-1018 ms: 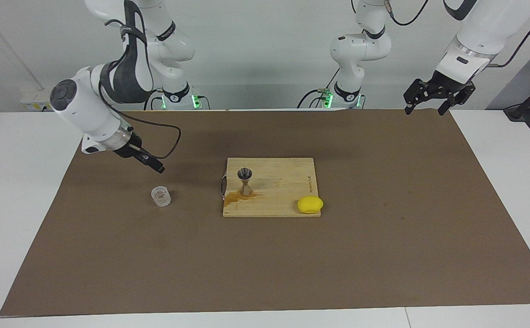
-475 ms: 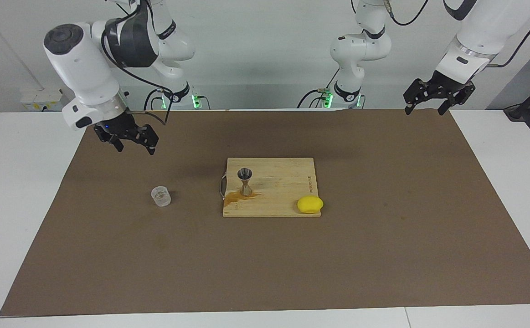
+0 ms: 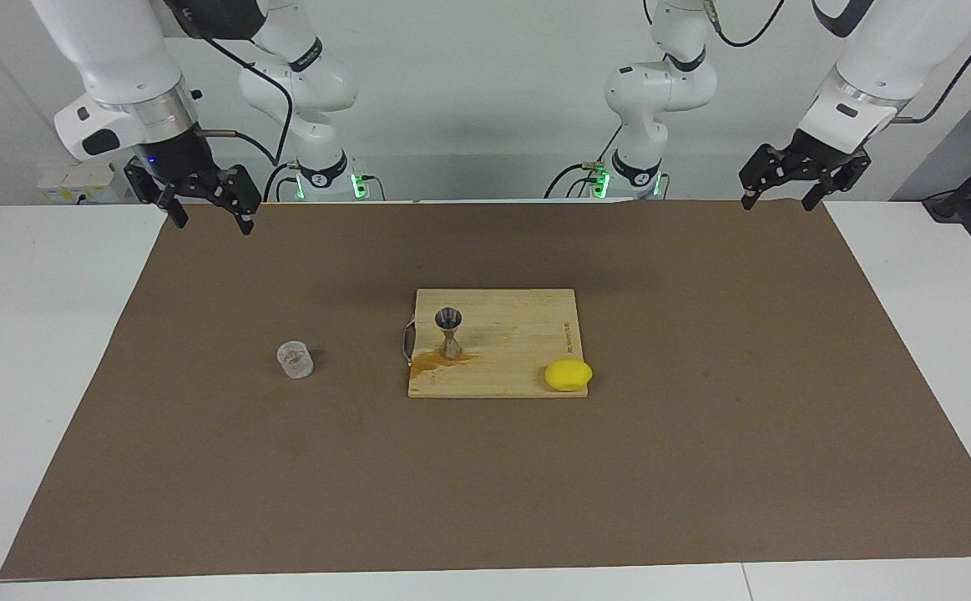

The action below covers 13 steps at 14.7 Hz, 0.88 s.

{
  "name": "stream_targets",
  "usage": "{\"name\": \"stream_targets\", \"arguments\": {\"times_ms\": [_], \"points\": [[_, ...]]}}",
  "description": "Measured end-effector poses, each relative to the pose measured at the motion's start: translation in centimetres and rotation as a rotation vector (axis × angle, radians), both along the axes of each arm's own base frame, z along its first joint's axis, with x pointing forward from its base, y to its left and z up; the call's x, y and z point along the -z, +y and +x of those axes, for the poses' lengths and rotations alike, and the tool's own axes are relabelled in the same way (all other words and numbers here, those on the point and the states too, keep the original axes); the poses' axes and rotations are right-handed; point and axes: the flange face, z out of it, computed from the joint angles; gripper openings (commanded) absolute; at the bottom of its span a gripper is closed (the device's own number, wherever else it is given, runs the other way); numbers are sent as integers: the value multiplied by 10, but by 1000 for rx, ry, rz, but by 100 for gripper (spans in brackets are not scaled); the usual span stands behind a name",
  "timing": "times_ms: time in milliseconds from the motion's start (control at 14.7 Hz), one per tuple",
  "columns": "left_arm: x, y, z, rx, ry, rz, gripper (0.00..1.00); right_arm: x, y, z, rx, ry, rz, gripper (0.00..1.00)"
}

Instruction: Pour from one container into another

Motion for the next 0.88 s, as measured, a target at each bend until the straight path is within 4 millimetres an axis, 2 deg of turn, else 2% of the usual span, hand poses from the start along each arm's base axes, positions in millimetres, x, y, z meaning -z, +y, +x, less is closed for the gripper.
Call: {"name": "stream_targets", "arguments": {"times_ms": [407, 882], "points": [[0, 0, 0, 0, 1, 0, 100, 6, 8, -10, -55, 84, -2, 100], [0, 0, 0, 0, 1, 0, 100, 7, 11, -10, -60, 89, -3, 100]]}}
